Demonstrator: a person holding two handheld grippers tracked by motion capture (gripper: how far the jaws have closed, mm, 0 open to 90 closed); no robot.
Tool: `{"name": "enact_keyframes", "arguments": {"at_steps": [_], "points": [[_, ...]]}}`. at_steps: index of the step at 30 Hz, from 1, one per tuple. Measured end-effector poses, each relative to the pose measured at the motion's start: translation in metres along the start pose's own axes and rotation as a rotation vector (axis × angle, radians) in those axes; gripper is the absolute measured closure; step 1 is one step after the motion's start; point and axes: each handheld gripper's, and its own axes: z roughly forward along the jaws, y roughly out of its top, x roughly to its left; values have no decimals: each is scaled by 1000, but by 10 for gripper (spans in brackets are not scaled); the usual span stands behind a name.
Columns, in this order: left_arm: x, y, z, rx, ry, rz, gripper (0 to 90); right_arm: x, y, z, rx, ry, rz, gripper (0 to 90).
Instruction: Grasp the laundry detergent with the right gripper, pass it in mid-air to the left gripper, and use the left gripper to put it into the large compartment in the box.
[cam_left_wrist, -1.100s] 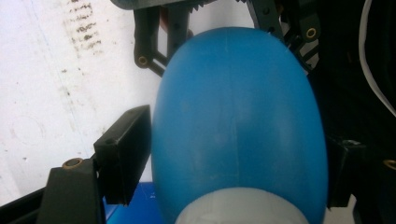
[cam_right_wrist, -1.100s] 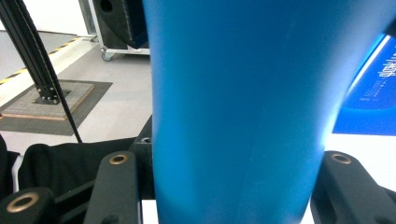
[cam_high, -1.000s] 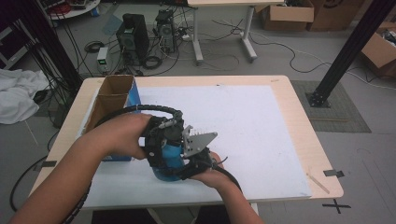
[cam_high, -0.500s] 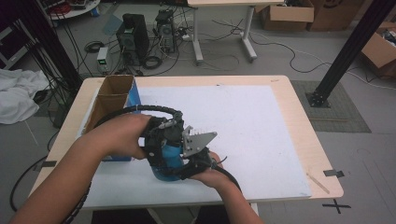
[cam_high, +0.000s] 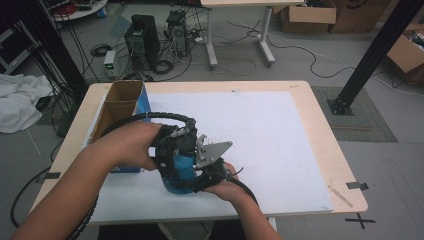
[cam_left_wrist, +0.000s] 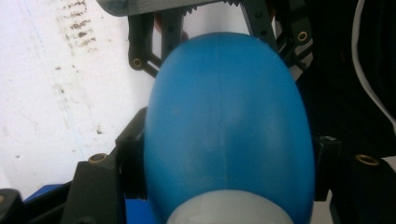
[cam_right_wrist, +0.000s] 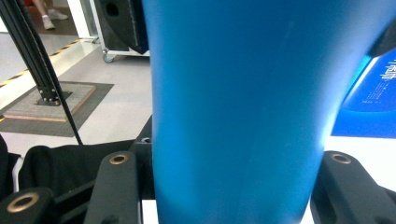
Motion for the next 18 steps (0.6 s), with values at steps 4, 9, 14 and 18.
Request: {"name": "enact_keyframes", "arguments": {"at_steps": [4,9,14,18], "points": [[0,0,0,8,-1,-22,382,0,0,1,6,5,4,468],[-1,1,-1,11,-4,-30,387,0,1,0,3,8,1,468],[-3,5,-5,35,6,-24,389,2,3,0,-17,5,-8,461],[-3,6,-8,38,1,-23,391,3,4,-2,-21,3,-12,444]]}}
